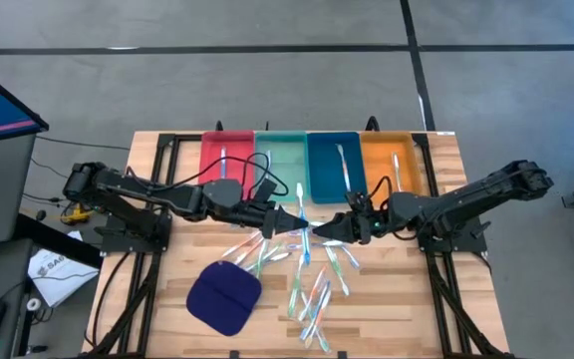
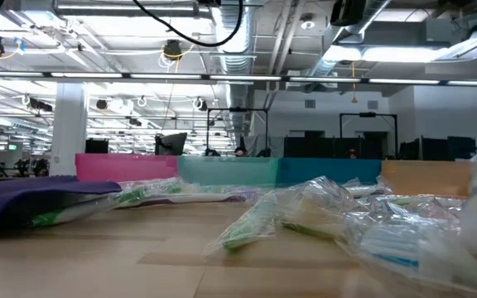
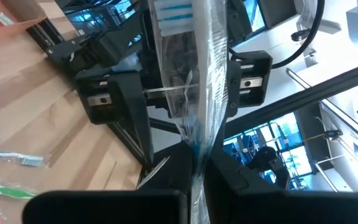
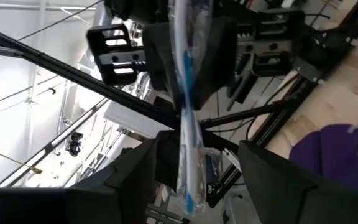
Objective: Pick & Place Toothbrushes
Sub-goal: Put the blue toothbrush into the red bin
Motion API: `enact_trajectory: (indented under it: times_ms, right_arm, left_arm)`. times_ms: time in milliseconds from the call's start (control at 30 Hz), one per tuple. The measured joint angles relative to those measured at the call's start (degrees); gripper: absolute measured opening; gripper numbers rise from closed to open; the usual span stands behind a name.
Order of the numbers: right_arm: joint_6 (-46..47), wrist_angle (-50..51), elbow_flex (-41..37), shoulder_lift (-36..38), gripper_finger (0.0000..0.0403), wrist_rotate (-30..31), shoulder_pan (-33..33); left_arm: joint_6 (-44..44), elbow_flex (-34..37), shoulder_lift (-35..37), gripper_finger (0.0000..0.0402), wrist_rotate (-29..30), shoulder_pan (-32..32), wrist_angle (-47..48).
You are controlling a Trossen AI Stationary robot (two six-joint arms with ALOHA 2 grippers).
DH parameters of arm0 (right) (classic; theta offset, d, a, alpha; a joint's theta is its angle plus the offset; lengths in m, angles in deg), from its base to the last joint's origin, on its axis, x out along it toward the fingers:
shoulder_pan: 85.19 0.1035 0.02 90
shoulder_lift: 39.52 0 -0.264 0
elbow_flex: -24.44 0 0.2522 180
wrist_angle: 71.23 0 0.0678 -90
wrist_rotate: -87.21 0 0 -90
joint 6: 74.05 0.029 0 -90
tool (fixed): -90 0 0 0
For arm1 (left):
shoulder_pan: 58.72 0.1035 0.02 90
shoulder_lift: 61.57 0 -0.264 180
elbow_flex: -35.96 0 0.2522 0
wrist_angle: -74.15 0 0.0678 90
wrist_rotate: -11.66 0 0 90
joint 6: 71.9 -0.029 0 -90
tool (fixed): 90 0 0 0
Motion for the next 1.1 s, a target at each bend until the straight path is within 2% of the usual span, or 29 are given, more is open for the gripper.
enact_trajectory:
  times_ms: [167, 400, 600, 767, 1100]
  right_arm:
    - [-0.64, 0.36, 0.43, 0.00, 0.0228, 0.11, 0.00]
    - [-5.21, 5.25, 5.08, -0.23, 0.0221, 2.14, -0.39]
    - [-6.92, 6.91, 9.78, -5.06, 0.0216, -0.65, -0.99]
    - [-5.55, 9.35, 10.36, -7.85, 0.0217, -1.70, -0.72]
    - [-5.39, 6.28, 10.51, -7.86, 0.0205, -3.12, -0.76]
  left_arm:
    - [0.02, 0.00, 0.00, 0.0009, 0.00, 0.24, 0.02]
    - [0.03, 0.00, 0.02, 0.0009, 0.00, 0.75, 0.03]
    - [-0.13, 0.00, 0.15, 0.0009, -0.04, 0.87, 0.02]
    - [-0.17, 0.00, 0.15, 0.0009, 0.02, 0.87, 0.10]
    - [-0.71, 0.00, 0.13, 0.0010, 0.63, 0.87, 0.09]
